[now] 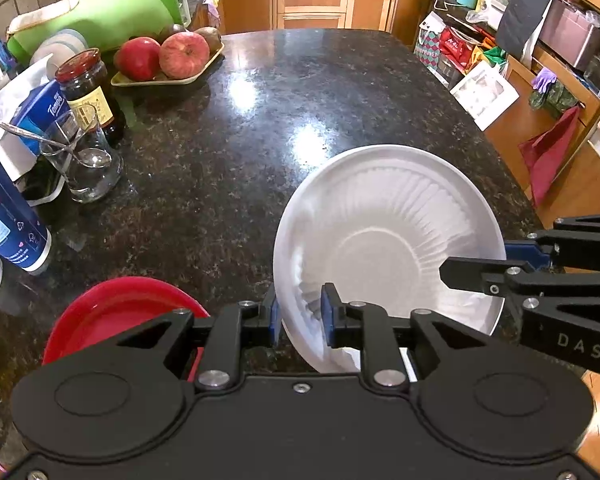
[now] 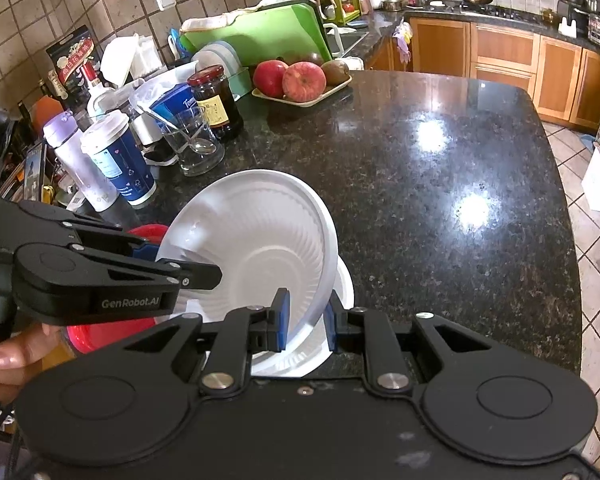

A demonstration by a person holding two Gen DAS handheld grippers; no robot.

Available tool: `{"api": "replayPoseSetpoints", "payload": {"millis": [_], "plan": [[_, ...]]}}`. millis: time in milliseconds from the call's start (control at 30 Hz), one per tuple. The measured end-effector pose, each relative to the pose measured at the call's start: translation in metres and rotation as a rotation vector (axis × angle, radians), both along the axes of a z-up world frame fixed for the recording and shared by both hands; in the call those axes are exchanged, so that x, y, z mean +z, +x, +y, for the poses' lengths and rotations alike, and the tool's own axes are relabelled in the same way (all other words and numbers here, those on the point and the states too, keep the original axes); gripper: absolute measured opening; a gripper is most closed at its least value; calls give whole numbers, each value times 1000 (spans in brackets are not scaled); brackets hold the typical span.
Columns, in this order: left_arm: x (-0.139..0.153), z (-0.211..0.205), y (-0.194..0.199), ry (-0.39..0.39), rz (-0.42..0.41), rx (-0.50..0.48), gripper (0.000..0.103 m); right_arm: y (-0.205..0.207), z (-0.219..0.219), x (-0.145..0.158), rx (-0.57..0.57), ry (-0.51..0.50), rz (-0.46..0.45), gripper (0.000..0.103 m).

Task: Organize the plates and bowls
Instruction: 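Lower the ribbed bowl into the white bowls and open both grippers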

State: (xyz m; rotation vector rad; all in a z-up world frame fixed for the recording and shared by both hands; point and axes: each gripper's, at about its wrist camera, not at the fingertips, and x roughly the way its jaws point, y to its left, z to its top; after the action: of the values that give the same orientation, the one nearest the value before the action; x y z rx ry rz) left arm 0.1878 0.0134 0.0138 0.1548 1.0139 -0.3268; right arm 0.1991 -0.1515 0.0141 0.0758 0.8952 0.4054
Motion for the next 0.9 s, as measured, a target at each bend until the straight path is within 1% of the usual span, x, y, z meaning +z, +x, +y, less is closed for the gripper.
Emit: {"api": "replayPoseSetpoints", "payload": {"millis": [167, 400, 533, 600, 667, 733, 767, 800, 833, 900], "plan": [[0, 2, 1, -4, 6, 2, 31, -1, 1, 1, -7, -6, -6, 22], [5, 5, -2, -13, -15, -6, 32, -4, 0, 4, -33, -12, -25, 22], [7, 6, -4, -10, -38, 1, 32, -8, -1, 7, -53, -19, -53, 23], [7, 6, -4, -10, -44, 8, 33, -9, -2, 8, -64, -24, -63, 27], [6, 7, -4, -14, -45, 11, 33, -10, -3, 8, -78, -28, -76, 28], [6, 8, -5, -18, -48, 13, 33, -13, -4, 8, -95, -38, -95, 34], [6, 9, -5, -19, -52, 16, 33, -14, -4, 8, -103, -41, -105, 38], [6, 9, -6, -19, -57, 21, 35, -15, -4, 8, -115, -45, -116, 39], [6, 9, -6, -20, -62, 26, 44, -16, -4, 8, -123, -46, -123, 40], [6, 12, -8, -34, -86, 40, 54, -18, -3, 7, -136, -46, -133, 41]]}}
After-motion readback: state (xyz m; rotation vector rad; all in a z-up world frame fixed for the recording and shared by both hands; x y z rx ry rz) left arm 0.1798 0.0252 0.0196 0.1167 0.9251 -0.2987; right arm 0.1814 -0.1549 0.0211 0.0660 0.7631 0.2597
